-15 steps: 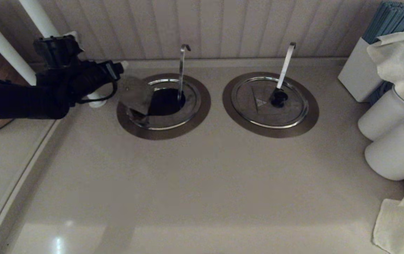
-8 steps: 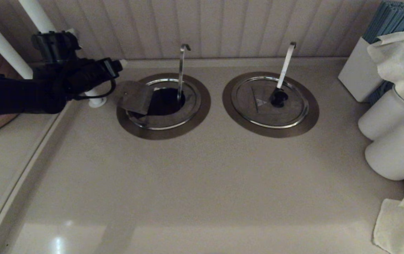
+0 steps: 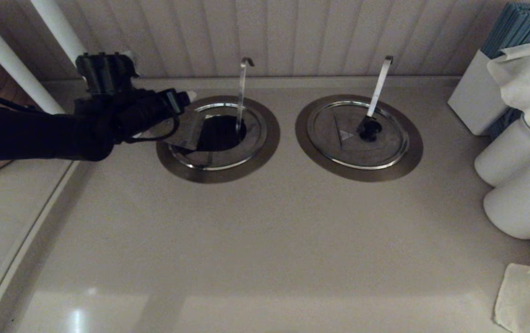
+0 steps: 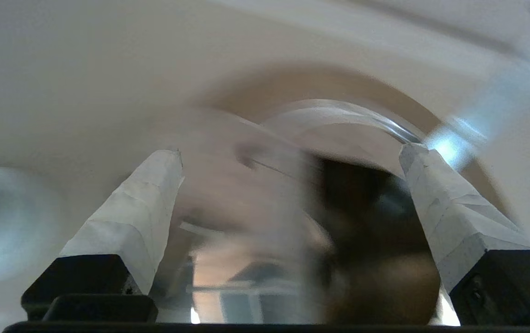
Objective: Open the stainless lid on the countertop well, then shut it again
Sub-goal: Stir with a spoon
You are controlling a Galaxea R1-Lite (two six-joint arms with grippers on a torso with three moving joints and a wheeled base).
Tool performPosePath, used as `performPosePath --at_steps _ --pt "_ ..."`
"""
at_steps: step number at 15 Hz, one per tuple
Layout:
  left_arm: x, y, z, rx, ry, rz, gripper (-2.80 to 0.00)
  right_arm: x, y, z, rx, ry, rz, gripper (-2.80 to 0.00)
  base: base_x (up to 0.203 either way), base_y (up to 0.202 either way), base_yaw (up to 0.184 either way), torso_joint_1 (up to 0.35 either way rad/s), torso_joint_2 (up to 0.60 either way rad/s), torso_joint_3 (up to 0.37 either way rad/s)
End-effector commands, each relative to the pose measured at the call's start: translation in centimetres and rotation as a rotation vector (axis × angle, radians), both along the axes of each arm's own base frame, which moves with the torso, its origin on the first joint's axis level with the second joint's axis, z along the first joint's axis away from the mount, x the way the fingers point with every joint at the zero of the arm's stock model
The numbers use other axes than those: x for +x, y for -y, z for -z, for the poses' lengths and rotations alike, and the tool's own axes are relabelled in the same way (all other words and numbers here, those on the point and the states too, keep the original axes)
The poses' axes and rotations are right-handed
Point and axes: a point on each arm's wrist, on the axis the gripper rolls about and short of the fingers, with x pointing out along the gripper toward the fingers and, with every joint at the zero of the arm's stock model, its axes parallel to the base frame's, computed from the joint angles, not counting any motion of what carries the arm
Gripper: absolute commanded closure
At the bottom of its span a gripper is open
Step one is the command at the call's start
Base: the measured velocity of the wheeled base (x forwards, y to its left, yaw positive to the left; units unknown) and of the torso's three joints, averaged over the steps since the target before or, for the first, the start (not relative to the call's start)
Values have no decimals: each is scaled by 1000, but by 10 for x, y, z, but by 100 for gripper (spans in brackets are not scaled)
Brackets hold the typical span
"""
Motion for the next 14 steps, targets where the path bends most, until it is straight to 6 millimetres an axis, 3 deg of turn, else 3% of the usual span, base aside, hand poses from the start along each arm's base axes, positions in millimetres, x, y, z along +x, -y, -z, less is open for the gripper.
performPosePath --at_steps 1,4,9,14 --pt "-6 14 4 2 -15 44 -280 0 0 0 0 -1 -1 0 0 0 0 0 0 0" --pt "-18 46 13 23 -45 145 -280 0 0 0 0 -1 0 0 0 0 0 0 0 0" --pt "-22 62 23 53 1 186 -280 0 0 0 0 -1 0 0 0 0 0 0 0 0" --pt "-13 87 57 158 77 222 -280 0 0 0 0 -1 0 0 0 0 0 0 0 0"
